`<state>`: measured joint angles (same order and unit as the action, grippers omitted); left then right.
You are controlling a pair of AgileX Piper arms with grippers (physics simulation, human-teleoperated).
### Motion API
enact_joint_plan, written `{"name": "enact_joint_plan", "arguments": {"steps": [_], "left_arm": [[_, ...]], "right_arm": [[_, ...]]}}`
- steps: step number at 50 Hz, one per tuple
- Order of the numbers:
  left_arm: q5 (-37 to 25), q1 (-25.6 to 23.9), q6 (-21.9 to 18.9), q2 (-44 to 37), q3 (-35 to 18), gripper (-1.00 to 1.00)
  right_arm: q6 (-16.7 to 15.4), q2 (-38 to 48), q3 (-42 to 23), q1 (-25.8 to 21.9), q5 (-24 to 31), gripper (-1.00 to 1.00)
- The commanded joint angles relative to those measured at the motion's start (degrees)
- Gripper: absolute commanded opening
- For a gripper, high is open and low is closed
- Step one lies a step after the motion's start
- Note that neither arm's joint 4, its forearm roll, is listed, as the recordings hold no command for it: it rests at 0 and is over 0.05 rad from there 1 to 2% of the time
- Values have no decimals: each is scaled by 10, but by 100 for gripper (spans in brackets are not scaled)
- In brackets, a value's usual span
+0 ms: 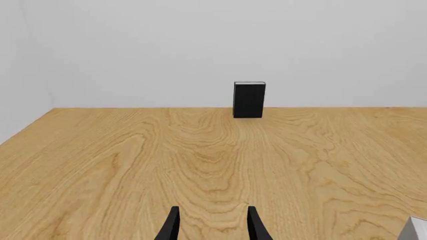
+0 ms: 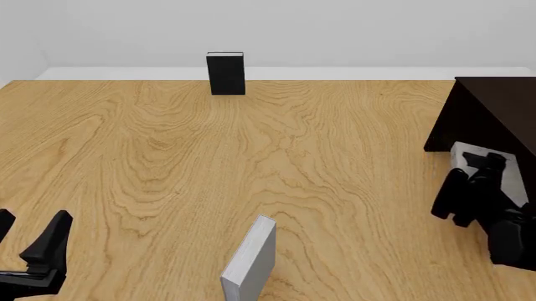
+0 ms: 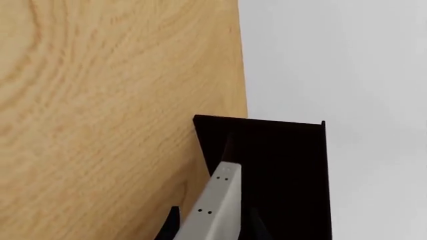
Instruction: Pick up the book on the right and place it on the cabinet shelf.
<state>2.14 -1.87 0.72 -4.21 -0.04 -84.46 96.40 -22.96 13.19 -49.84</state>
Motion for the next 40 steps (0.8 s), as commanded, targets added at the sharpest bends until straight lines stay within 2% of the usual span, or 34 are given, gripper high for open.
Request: {"name": "enact_joint_plan", "arguments": {"steps": [1,27,40], "left_arm": [[0,0,0,0,0,100],[4,-2,-1,-4,0,100],[9,-3,-1,-9,0,100]], "right_arm": [[2,-9,1,-15,1,100],[24,-44,-5,-63,48,100],[20,-56,8,-46,58,100]]}}
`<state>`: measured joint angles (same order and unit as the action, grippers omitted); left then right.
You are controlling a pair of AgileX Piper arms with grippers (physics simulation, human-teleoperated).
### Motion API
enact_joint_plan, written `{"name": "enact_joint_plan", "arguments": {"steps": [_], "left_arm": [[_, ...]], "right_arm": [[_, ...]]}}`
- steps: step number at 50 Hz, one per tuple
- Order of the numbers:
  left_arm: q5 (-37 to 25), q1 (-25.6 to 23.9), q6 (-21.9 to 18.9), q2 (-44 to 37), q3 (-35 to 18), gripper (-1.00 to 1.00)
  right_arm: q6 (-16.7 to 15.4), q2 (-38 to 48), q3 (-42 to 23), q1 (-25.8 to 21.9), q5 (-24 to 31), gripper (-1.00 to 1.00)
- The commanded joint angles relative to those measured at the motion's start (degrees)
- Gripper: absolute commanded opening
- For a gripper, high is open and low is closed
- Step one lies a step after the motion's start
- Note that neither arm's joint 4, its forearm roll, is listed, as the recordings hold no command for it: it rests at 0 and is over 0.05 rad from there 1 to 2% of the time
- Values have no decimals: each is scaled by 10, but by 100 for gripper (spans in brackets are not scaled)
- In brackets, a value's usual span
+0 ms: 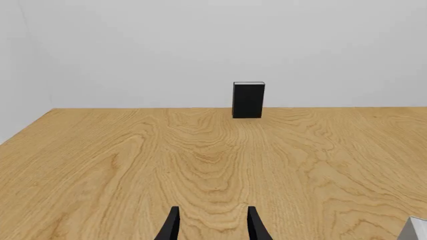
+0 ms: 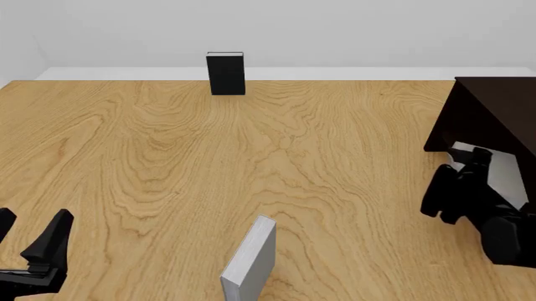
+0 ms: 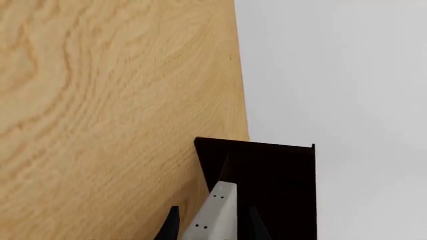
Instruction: Pick up the book on the right and place it on the cabinet shelf.
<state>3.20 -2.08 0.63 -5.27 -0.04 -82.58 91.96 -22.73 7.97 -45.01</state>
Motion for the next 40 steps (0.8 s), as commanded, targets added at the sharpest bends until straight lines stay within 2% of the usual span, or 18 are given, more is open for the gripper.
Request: {"name": "enact_joint_plan", "arguments": {"steps": [1,40], "left_arm": [[-1,-1,0,1,0,100],[5,-2,0,-5,0,100]], "right_arm": [[3,-15,6,3,14,100],[-16,8,21,49,-12,100]]}}
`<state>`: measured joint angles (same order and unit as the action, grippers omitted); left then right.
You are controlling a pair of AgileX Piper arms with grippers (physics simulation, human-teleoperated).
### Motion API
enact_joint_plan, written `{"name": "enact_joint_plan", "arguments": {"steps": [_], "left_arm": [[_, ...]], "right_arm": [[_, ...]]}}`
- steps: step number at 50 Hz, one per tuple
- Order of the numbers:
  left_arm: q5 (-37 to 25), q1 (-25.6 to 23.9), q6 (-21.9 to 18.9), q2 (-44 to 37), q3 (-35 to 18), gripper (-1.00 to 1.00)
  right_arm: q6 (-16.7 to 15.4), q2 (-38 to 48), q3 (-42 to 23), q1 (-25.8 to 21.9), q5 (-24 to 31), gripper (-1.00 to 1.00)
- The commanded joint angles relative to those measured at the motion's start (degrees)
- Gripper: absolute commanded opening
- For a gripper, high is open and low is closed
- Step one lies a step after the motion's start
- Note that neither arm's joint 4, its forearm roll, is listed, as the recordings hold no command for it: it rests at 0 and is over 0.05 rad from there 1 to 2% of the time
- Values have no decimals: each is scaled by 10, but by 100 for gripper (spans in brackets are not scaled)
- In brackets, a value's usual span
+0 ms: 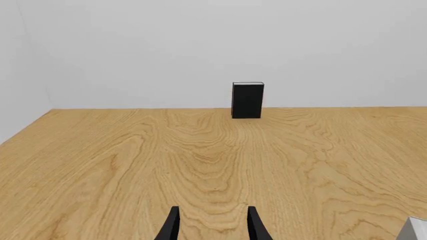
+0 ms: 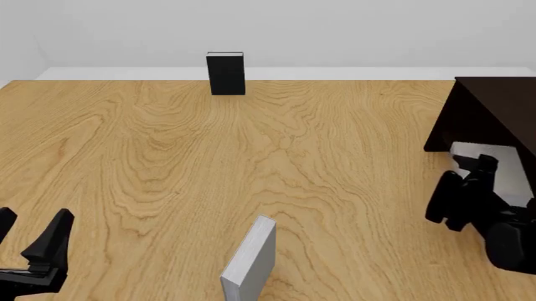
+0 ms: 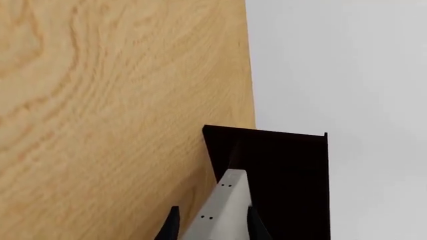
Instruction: Pick up the book on the right and place it on the cabinet shelf.
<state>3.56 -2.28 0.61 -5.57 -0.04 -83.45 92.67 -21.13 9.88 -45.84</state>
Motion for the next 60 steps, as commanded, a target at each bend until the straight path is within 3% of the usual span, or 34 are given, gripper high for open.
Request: {"name": "enact_joint_plan", "arguments": {"steps": [1,25,60], "left_arm": [[0,0,0,0,0,100],[-7,1,2,6,0,100],[-5,1,1,5,0,100]], "right_arm": [[-4,-1,4,29,1,100],[-14,-10,4,64,1,100],[-17,-8,8,78,2,100]]}}
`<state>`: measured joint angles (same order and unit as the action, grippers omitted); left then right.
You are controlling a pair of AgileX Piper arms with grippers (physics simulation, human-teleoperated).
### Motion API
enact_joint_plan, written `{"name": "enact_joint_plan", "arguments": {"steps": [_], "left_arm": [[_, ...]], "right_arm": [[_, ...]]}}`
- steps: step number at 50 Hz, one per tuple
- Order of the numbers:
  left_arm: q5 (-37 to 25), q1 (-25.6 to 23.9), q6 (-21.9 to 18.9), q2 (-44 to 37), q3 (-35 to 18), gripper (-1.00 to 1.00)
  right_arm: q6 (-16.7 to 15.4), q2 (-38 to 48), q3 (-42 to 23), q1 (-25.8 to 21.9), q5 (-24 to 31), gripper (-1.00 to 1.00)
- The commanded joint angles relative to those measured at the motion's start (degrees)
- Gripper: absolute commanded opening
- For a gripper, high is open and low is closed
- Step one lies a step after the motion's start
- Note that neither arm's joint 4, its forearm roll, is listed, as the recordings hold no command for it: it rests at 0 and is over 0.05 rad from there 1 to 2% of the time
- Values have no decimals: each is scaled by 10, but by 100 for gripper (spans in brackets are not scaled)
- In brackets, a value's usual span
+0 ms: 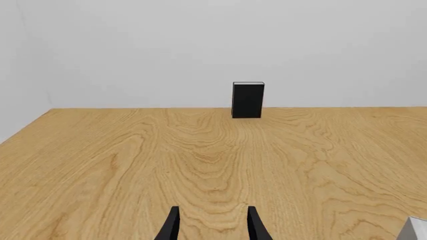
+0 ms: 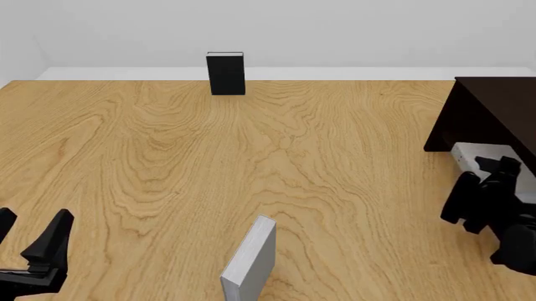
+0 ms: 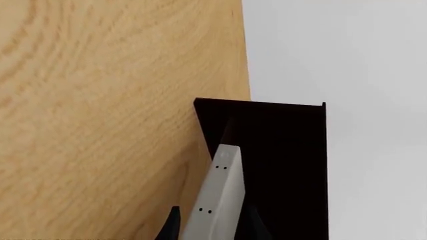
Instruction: Pick up the book on the right and place it on the cabinet shelf.
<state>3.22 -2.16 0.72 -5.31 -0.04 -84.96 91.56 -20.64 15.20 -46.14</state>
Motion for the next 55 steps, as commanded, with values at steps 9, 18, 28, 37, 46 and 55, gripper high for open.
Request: {"name": "enact_joint_plan", "arguments": {"steps": [9,18,28,37,46,55], "left_arm": [[8,0,0,-8,0,100],[-3,0,0,3,0,100],[6,-1,0,-5,0,100],[0,0,1,0,0,100],[-3,0,1,3,0,100],[0,1,1,0,0,100]], "right_arm": [[-6,6,5,34,3,100],[-5,10,4,40,4,100],[-8,8,2,43,5,100],[-1,8,1,29,9,100],[2,-11,0,-10,27,100],[1,-21,-3,-29,37,100]]}}
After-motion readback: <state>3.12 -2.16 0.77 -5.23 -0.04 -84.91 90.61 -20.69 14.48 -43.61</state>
